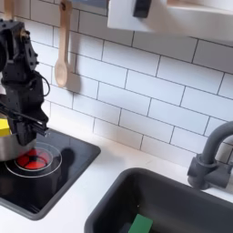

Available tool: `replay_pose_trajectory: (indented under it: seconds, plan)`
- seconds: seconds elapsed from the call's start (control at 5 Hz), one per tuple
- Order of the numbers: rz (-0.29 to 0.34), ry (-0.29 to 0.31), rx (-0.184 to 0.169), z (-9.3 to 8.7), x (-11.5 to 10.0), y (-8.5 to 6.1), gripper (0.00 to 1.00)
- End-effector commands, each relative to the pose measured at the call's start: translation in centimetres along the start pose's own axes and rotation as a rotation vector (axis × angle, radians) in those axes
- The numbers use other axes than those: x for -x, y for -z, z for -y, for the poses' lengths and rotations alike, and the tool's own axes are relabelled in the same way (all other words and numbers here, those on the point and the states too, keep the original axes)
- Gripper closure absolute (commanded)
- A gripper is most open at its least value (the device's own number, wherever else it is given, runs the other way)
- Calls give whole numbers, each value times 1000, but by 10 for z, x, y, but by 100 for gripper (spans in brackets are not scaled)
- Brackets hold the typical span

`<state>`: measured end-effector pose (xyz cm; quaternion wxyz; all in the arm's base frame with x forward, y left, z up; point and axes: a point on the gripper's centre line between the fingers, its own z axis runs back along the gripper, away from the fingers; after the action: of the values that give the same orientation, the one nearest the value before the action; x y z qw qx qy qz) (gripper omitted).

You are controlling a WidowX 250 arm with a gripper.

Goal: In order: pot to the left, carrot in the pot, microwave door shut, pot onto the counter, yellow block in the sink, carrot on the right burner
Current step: 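Slide the pot to the left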

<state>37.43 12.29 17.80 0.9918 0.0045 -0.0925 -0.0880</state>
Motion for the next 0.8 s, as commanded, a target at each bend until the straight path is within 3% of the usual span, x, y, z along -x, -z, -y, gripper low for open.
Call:
replay_pose_trajectory:
  seconds: [0.0, 0.2, 0.4, 0.6]
  plan:
    - [-6, -7, -2, -9, 0, 3, 100]
    - [-2, 3, 5, -7, -1, 3, 100]
    - [-23, 16, 1, -6, 0, 4, 0]
    - [-8, 2, 1, -8, -2, -4, 0]
